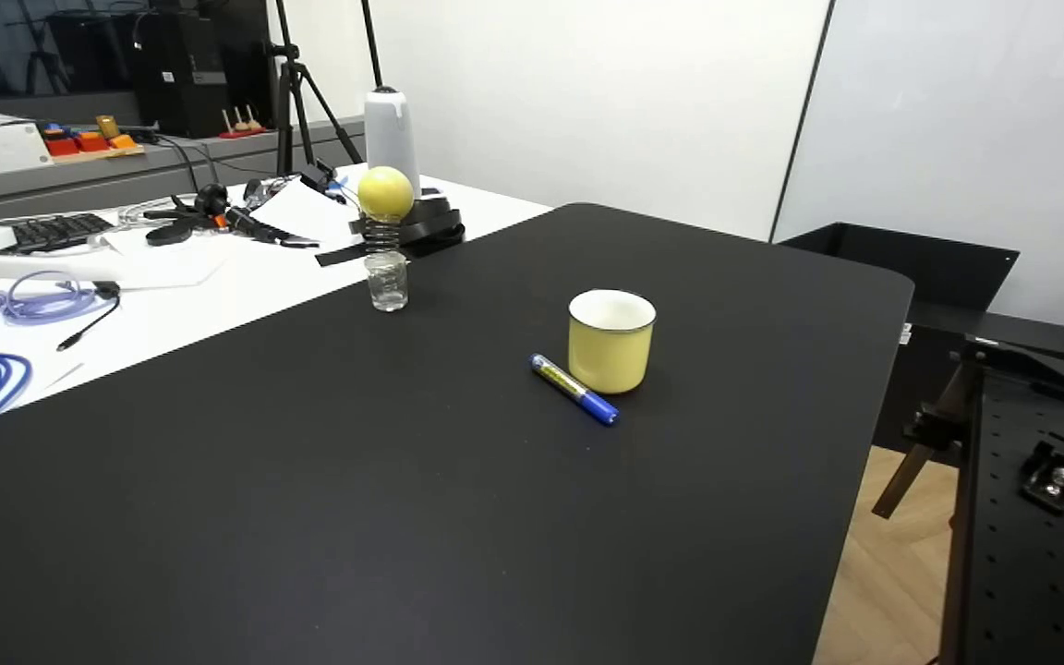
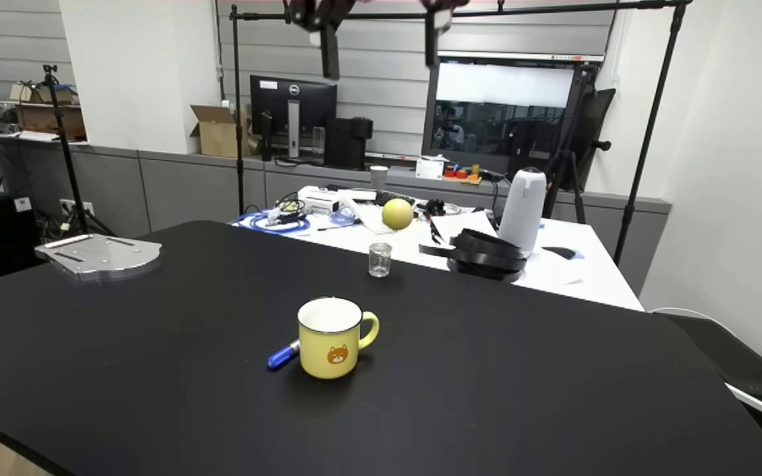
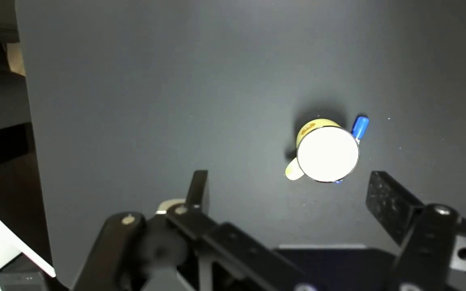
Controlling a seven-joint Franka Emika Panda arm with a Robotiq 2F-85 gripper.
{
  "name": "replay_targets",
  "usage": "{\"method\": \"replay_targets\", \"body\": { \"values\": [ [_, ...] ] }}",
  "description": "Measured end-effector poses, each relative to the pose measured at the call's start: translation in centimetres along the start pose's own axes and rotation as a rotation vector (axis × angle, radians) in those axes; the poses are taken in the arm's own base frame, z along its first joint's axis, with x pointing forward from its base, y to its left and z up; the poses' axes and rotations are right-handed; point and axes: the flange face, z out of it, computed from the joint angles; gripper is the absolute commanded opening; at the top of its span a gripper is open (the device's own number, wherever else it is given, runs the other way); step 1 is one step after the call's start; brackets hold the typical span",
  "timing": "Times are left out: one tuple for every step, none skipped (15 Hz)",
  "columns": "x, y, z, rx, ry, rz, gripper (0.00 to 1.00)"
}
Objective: Put the blue marker inside the yellow mug
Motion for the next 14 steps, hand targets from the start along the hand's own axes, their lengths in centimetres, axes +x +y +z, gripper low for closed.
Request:
{"method": "replay_targets", "body": {
  "values": [
    [0.7, -1.3, 1.3, -0.001, 0.009, -0.025, 1.00],
    [1.4, -2.6, 2.6, -0.001, 0.022, -0.050, 1.00],
    [2.0, -4.0, 3.9, 0.003, 0.043, -0.063, 1.00],
    [2.6, -5.4, 5.1, 0.006, 0.072, -0.065, 1.00],
    [3.1, -6.7, 6.3, 0.010, 0.104, -0.052, 1.00],
    [3.5, -7.9, 7.4, 0.016, 0.131, -0.026, 1.00],
    [3.7, -9.0, 8.4, 0.023, 0.144, 0.001, 1.00],
    [3.8, -9.7, 9.1, 0.023, 0.139, -0.004, 1.00],
    [3.8, -9.8, 9.2, 0.023, 0.135, -0.008, 1.00],
    [3.9, -9.6, 9.2, 0.023, 0.137, -0.008, 1.00],
    [3.8, -9.4, 9.1, 0.023, 0.139, -0.004, 1.00],
    [3.8, -9.3, 9.1, 0.023, 0.139, -0.004, 1.00],
    [3.8, -9.2, 9.2, 0.019, 0.136, 0.011, 1.00],
    [3.7, -9.1, 9.4, 0.012, 0.130, 0.032, 1.00]
  ]
}}
